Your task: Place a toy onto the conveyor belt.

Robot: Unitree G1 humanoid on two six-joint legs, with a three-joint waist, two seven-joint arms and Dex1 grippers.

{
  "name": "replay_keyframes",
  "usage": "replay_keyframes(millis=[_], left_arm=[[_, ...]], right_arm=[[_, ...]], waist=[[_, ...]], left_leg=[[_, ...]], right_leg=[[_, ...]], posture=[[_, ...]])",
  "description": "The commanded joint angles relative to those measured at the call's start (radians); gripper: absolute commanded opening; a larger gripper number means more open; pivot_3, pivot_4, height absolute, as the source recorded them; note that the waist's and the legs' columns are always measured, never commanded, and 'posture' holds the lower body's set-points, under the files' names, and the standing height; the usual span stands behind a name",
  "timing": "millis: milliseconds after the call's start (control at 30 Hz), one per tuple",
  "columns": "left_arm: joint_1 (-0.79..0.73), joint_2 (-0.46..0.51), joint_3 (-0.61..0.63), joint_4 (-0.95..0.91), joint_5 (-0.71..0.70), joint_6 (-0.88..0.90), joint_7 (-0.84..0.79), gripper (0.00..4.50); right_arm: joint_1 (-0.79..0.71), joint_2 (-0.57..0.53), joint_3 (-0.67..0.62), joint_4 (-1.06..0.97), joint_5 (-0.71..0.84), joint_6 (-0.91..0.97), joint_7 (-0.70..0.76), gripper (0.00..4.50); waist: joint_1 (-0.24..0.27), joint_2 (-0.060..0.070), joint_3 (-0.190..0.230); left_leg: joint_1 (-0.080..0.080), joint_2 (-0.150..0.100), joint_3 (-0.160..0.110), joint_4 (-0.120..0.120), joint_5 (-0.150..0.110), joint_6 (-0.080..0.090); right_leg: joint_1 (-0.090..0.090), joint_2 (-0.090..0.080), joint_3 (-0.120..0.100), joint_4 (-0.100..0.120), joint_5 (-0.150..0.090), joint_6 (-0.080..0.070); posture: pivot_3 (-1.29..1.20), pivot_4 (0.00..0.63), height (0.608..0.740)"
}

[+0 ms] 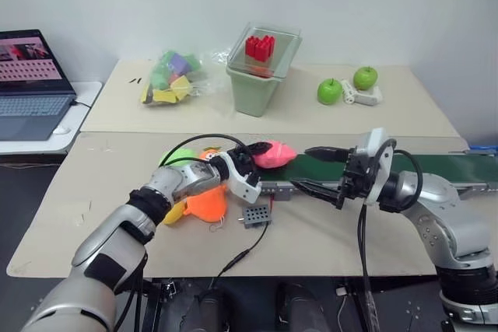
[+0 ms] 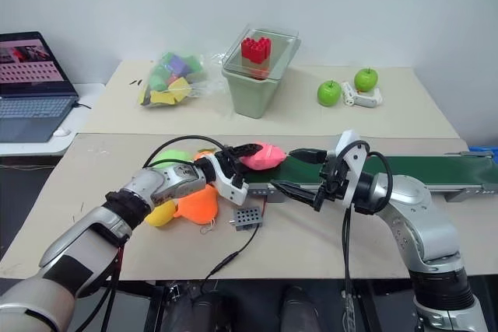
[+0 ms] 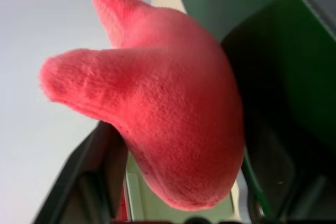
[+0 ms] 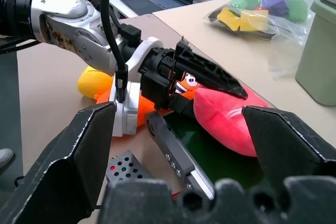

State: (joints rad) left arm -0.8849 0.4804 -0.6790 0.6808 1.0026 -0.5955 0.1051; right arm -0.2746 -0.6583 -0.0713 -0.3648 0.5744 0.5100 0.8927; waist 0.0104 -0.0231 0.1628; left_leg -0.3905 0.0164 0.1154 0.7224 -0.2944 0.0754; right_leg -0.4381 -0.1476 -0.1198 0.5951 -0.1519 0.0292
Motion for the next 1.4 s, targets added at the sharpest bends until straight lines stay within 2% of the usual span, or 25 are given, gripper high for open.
replay_keyframes(millis=[33,500,667,733,867,1000,1033,1133,1200,1400], left_arm=[[0.023,0.022,-0.027,0.088,0.028,0.044,-0.048,4.4],[0.016,0.055,0.023,0.093,-0.048,0.063,-0.11,4.4],[0.021,0.113,0.072,0.06,-0.093,0.067,-0.142,4.4],[0.04,0.149,0.089,0.029,-0.115,0.069,-0.162,4.4],[0.095,0.216,0.15,-0.044,-0.181,0.089,-0.221,4.4],[0.164,0.253,0.296,-0.122,-0.329,0.205,-0.301,4.4],[0.185,0.252,0.337,-0.149,-0.37,0.245,-0.322,4.4],[0.237,0.224,0.466,-0.229,-0.491,0.38,-0.356,4.4],[0.285,0.108,0.699,-0.333,-0.722,0.635,-0.325,4.4],[0.388,-0.109,1.092,-0.621,-1.08,0.997,-0.221,4.4]], right_arm=[[-0.005,-0.014,-0.035,-0.038,0.022,0.0,-0.003,4.5],[-0.008,-0.008,-0.023,-0.031,0.019,-0.002,-0.003,4.5],[-0.014,-0.007,-0.017,-0.023,0.018,-0.001,0.002,4.5],[-0.018,-0.006,-0.012,-0.017,0.017,-0.001,0.006,4.5],[-0.03,-0.002,0.0,-0.005,0.015,-0.003,0.014,4.5],[-0.038,0.002,0.009,0.006,0.009,-0.007,0.017,4.5],[-0.037,0.002,0.009,0.006,0.009,-0.008,0.018,4.5],[-0.033,0.002,0.013,0.009,0.004,-0.011,0.018,4.5],[-0.031,0.011,0.02,0.014,-0.005,-0.011,0.006,4.5],[-0.041,0.039,0.025,0.044,-0.028,-0.015,-0.042,4.5]], waist=[[0.0,0.001,-0.001],[-0.002,0.002,-0.001],[-0.009,0.002,-0.001],[-0.01,0.002,-0.001],[-0.02,0.002,-0.001],[-0.014,0.002,-0.001],[-0.008,0.002,-0.001],[0.0,0.002,-0.001],[0.003,0.002,-0.001],[-0.005,0.001,0.0]], left_leg=[[0.001,0.0,0.0,0.0,0.0,0.0],[0.001,0.0,0.0,0.0,0.0,0.0],[0.0,0.0,0.001,-0.002,0.0,0.0],[0.0,0.0,0.001,-0.002,0.0,0.0],[0.0,0.0,0.001,-0.002,0.0,0.0],[-0.014,0.0,0.001,-0.001,0.004,-0.006],[-0.017,-0.001,0.001,0.0,0.007,-0.011],[-0.018,-0.001,0.001,0.003,0.006,-0.01],[-0.019,-0.002,0.001,0.003,0.005,-0.008],[-0.022,-0.002,-0.001,0.007,0.004,-0.007]], right_leg=[[0.001,-0.001,0.0,0.0,0.0,0.0],[0.0,-0.001,0.002,0.0,0.001,-0.001],[-0.002,0.0,0.002,0.0,0.002,-0.002],[-0.002,0.0,0.002,0.0,0.004,-0.006],[-0.003,0.0,0.002,0.0,0.004,-0.006],[-0.018,0.0,0.002,0.002,0.005,-0.007],[-0.019,0.0,0.001,0.003,0.005,-0.007],[-0.019,0.001,0.0,0.004,0.005,-0.006],[-0.018,0.001,-0.001,0.004,0.005,-0.006],[-0.017,0.001,0.0,0.006,0.006,0.0]], posture=[[0.0,0.15,0.74],[0.0,0.15,0.74],[0.0,0.15,0.74],[0.0,0.15,0.74],[0.0,0.15,0.74],[0.0,0.15,0.74],[0.0,0.15,0.74],[0.0,0.15,0.74],[0.0,0.15,0.74],[0.0,0.15,0.74]])
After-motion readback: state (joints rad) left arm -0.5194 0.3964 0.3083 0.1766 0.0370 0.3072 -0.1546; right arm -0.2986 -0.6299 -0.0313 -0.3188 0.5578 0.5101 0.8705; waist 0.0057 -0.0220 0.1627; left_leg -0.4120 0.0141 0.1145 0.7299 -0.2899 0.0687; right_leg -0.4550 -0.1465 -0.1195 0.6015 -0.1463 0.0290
